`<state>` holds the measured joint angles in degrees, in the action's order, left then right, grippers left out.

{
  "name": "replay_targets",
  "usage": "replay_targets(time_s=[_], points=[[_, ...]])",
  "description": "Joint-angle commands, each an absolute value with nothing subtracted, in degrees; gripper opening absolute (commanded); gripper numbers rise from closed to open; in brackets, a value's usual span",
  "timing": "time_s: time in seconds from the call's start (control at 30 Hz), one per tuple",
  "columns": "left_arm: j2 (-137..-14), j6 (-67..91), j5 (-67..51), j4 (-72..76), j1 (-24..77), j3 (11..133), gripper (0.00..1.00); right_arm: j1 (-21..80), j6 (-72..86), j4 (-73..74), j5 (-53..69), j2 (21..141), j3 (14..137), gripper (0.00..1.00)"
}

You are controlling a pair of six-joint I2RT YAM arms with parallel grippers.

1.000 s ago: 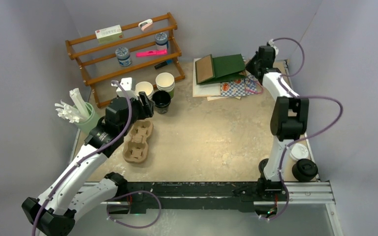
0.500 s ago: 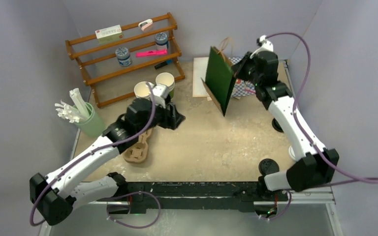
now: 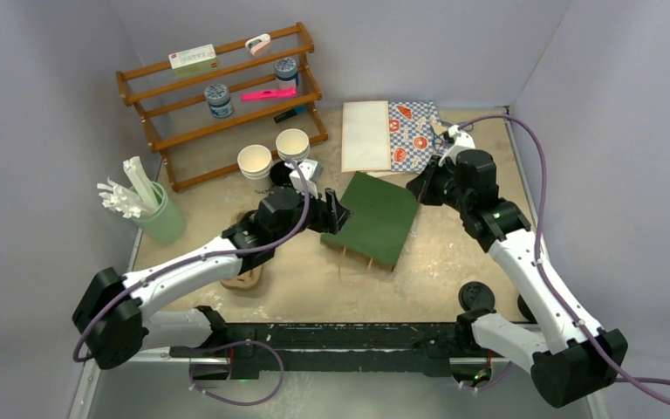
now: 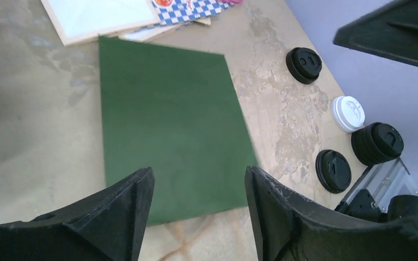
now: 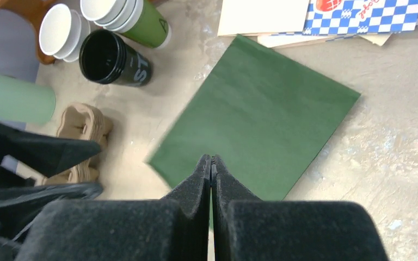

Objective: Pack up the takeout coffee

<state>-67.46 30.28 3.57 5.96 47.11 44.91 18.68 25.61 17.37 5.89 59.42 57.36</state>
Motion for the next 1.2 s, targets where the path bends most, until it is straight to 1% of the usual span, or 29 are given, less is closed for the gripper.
replay_targets(time_s=[0.0, 0.03, 0.13, 0.2, 0.23, 0.33, 0.47, 0.63, 0.8, 0.9, 1.0, 1.03, 1.07, 1.1, 1.13, 1.17], points=[[-73.40, 36.91, 4.63, 18.26, 48.16, 42.75, 0.64, 18.90, 23.72, 18.52, 9.87, 56.81, 57.52, 0.00], [-74.21, 37.44, 4.64, 19.56, 48.39, 42.72, 0.63, 18.90, 23.09, 19.39, 11.22, 56.83, 57.94, 0.00], [-74.20, 38.95, 6.47, 19.84, 48.68, 41.77, 0.60, 19.20, 21.03, 21.87, 15.66, 56.95, 57.90, 0.29], [-72.00, 39.60, 9.64, 17.90, 48.70, 40.37, 0.59, 20.62, 20.31, 23.48, 17.16, 57.42, 56.52, 0.41], [-70.48, 39.86, 11.51, 16.11, 48.69, 39.77, 0.58, 22.25, 20.23, 24.61, 15.87, 57.88, 55.93, 0.44], [-63.92, 41.48, 17.27, 8.64, 48.65, 37.75, 0.57, 29.84, 21.03, 25.19, 10.28, 59.14, 52.93, 0.51], [-52.96, 44.68, 24.07, -3.30, 48.60, 34.75, 0.57, 43.13, 22.23, 22.76, 4.56, 60.61, 48.47, 0.58], [-39.92, 46.49, 31.90, -17.59, 48.16, 32.62, 0.58, 57.58, 21.79, 18.92, 1.52, 66.70, 47.18, 0.63], [-31.19, 47.42, 34.10, -26.50, 46.28, 31.12, 0.58, 64.94, 21.02, 18.57, -7.16, 75.45, 49.75, 0.66], [-28.88, 47.64, 34.47, -30.14, 46.28, 31.39, 0.58, 67.64, 20.74, 20.01, -12.66, 80.68, 51.74, 0.69], [-27.77, 46.86, 34.76, -31.76, 46.23, 32.00, 0.58, 68.49, 20.64, 20.80, -14.91, 84.61, 53.05, 0.69], [-27.65, 46.65, 34.92, -32.22, 46.23, 32.33, 0.58, 68.55, 20.65, 20.54, -14.93, 85.56, 53.15, 0.68], [-27.71, 46.40, 35.17, -32.64, 46.23, 32.67, 0.58, 68.62, 20.50, 20.15, -14.61, 86.36, 53.29, 0.62], [-27.83, 46.05, 35.31, -32.75, 46.25, 32.89, 0.58, 68.63, 20.54, 19.91, -14.26, 87.18, 53.53, 0.52], [-28.04, 45.64, 35.19, -32.74, 46.23, 33.14, 0.58, 68.64, 20.61, 20.02, -14.14, 87.64, 54.21, 0.37], [-28.39, 45.17, 34.81, -32.58, 46.24, 33.26, 0.58, 68.64, 20.77, 20.55, -14.01, 87.57, 55.40, 0.19]])
